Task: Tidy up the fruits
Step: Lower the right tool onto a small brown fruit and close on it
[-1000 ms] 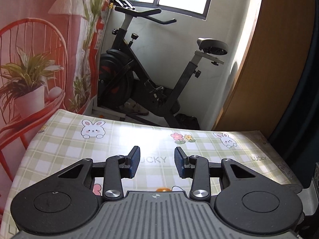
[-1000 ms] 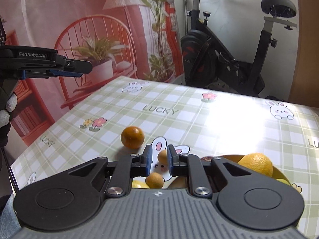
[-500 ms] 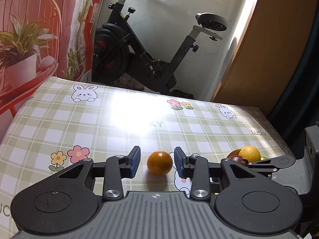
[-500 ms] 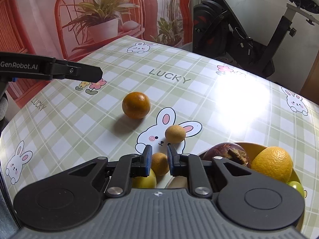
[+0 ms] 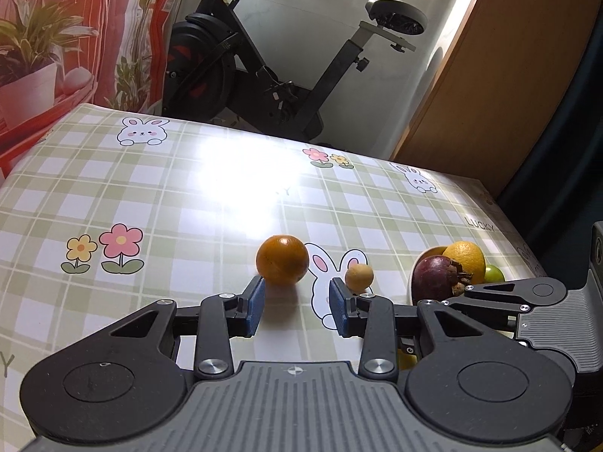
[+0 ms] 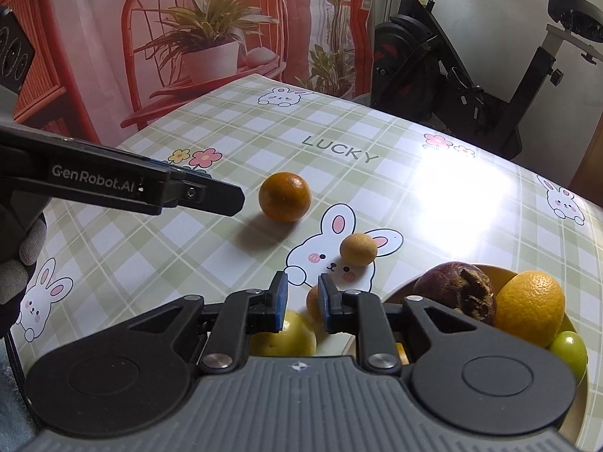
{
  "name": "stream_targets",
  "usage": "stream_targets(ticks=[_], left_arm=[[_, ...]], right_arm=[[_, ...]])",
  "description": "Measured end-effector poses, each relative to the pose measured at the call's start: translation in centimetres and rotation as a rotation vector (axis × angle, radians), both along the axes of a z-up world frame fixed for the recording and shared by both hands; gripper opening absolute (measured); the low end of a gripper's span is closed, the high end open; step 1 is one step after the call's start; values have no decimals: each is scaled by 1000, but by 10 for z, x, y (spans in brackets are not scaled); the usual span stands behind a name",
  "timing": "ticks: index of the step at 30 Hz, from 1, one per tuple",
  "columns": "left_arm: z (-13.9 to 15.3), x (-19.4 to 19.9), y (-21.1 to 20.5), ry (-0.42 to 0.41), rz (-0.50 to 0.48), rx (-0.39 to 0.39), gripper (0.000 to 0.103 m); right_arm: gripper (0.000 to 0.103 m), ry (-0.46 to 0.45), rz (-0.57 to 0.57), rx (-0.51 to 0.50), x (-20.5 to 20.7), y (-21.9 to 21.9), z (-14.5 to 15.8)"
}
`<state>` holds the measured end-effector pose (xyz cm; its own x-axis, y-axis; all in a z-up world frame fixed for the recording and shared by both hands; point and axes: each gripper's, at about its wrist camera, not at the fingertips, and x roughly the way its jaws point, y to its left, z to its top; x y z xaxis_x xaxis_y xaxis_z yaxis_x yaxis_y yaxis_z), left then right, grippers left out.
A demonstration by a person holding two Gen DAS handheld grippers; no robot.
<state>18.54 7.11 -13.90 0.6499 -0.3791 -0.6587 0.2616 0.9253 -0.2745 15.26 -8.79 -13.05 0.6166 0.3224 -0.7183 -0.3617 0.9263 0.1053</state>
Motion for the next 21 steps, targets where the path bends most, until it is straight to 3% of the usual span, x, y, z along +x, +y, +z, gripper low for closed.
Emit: stream_targets(ticks=[7,21], left_arm=[[-1,0,1,2,-4,-9,39],[-16,1,1,26,-8,-65,39]], right_arm=[[22,-21,-33,-59,3,0,-3],[28,60,-7,-137,25,4,-11]])
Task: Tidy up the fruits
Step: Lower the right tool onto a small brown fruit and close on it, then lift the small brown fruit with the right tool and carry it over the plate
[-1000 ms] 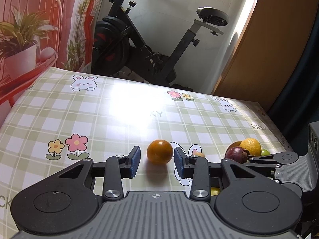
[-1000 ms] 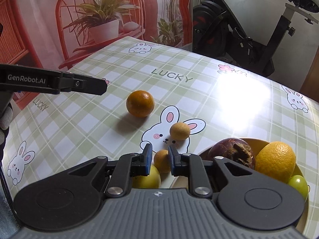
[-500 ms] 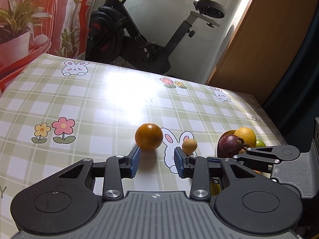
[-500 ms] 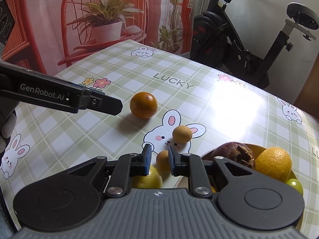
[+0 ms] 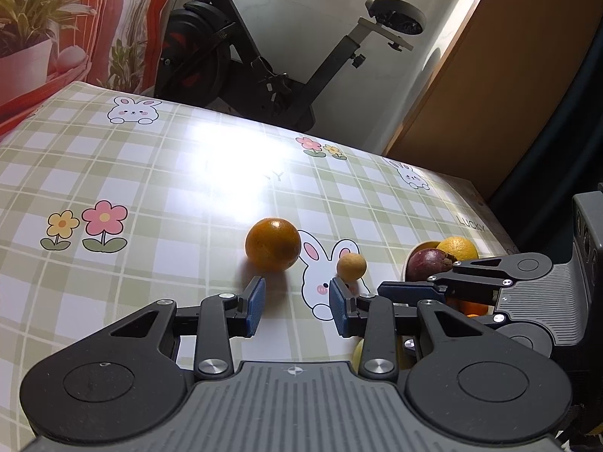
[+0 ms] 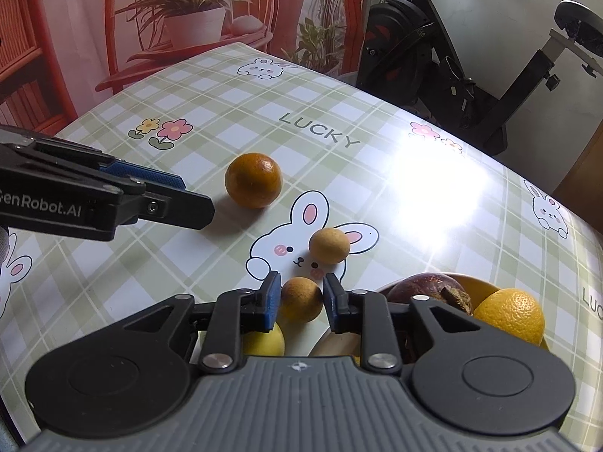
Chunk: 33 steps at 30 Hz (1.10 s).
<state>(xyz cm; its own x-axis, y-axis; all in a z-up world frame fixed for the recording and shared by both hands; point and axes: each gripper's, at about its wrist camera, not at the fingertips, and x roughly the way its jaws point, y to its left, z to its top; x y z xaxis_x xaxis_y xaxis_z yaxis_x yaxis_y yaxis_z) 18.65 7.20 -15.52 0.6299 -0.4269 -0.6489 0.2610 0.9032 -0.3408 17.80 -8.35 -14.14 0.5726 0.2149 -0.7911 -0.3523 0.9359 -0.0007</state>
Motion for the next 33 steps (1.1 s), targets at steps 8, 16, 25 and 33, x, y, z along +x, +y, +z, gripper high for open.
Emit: stream_targets(ticks=[8,16,25,33], left_arm=[[-7,0,4,9,19,-10,39],[-6,-2,3,11,24,-9,39],[-2,-5,3,8,19,6,39],[13,-8,1,-38,13,30,39]], right_arm=[[29,5,-2,-14,5,-1,-1],[33,50,13,-4,12,-4,0],[27,25,5,28,4,-7,1],[27,-125,-37,132,-21,-19,18]])
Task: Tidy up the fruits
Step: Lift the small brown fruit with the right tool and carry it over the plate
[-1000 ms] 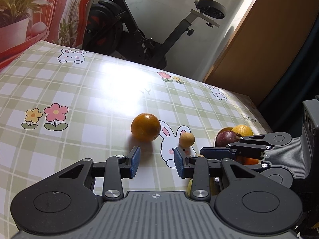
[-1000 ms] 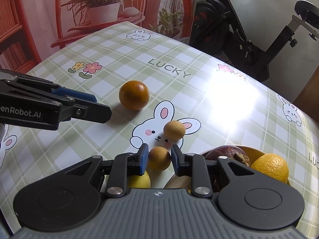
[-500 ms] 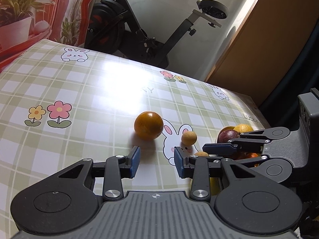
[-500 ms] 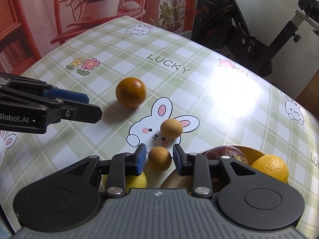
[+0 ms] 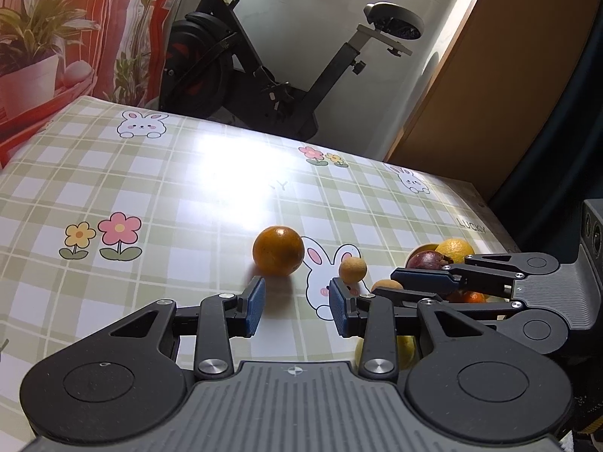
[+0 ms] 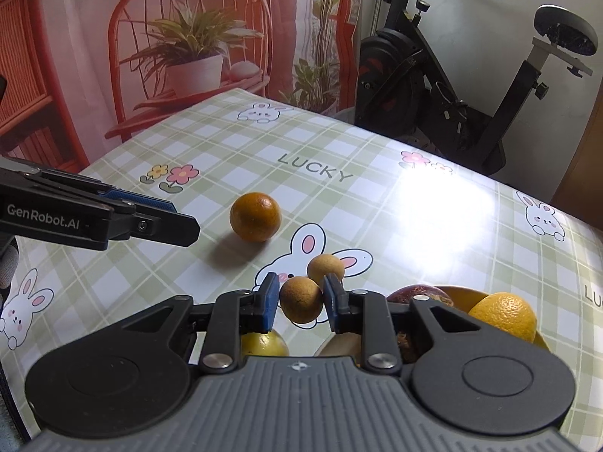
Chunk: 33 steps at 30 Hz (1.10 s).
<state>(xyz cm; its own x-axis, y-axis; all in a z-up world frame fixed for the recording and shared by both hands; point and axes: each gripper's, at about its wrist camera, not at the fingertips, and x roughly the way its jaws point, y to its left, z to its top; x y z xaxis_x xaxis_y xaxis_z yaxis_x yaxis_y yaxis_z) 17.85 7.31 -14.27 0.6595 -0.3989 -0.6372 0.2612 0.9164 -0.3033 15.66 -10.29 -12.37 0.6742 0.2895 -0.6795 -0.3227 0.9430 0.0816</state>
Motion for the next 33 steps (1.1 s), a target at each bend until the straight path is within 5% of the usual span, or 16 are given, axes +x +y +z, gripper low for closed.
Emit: stream_targets(ticks=[14,33], left_arm=[[0,21,-80,-49,-174,186,39],[-35,60,-109,27,-155,265,28]], right_arm=[[27,-155,-158,151,-43,-69,18],[28,-161,-247,237,-56,-107,11]])
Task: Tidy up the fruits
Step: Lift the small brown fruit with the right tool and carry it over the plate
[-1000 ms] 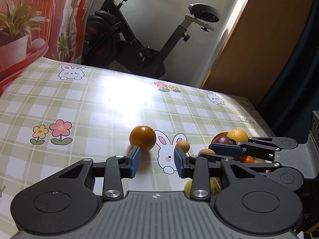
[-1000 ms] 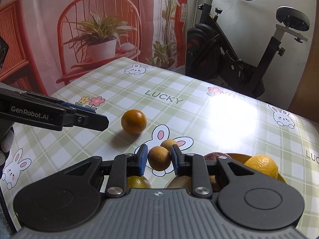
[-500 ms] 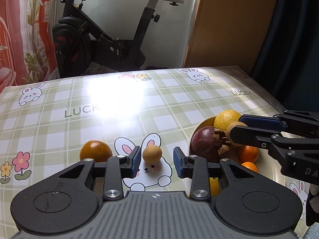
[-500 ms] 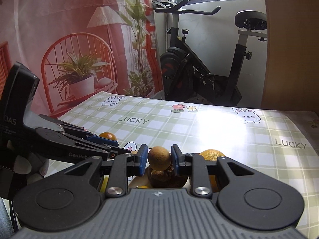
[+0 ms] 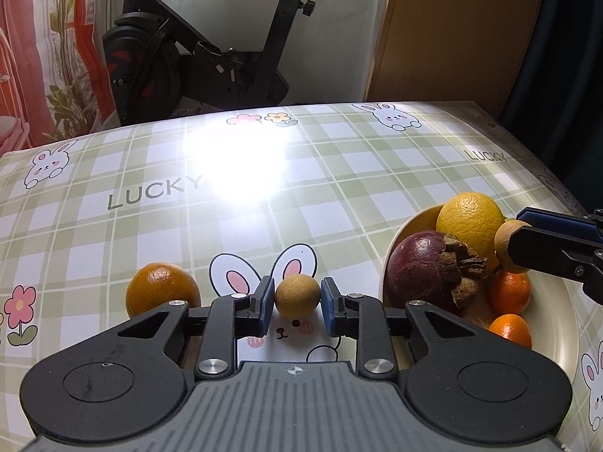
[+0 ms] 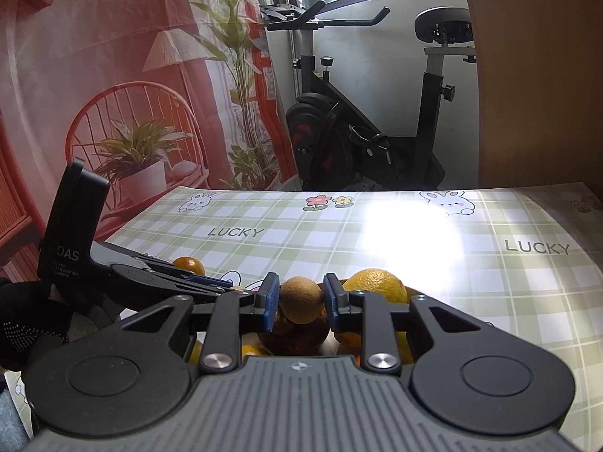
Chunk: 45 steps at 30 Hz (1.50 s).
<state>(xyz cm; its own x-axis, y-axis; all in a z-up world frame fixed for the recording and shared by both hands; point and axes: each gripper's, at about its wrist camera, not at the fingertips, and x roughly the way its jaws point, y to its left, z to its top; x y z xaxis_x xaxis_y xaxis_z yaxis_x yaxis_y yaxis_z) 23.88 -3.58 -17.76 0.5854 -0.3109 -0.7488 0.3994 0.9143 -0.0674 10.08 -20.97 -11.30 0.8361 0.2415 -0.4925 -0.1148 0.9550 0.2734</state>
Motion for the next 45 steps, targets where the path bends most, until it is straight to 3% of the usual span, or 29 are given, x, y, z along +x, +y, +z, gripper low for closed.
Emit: stream_targets(ticks=[7,13,25,35,45], left_arm=[[4,-8,4,-14,11,3,28],[27,-25,6,-61,15,-12,28],[59,-68,-48,-100,-134,-81,28],[42,-86,-103,-59,-233,-60,28],[32,-87,-116,-25,-275,-18,28]], right_arm=[[28,3,-11,13,-4,-2,-3],[28,-13,-16,5,-11,-6,-2],[28,-54,-48,-7,-45,-33,-13],[28,-41,-72,48,-61,-73,-37],[28,-56,-76,128,-64,-91,-51]])
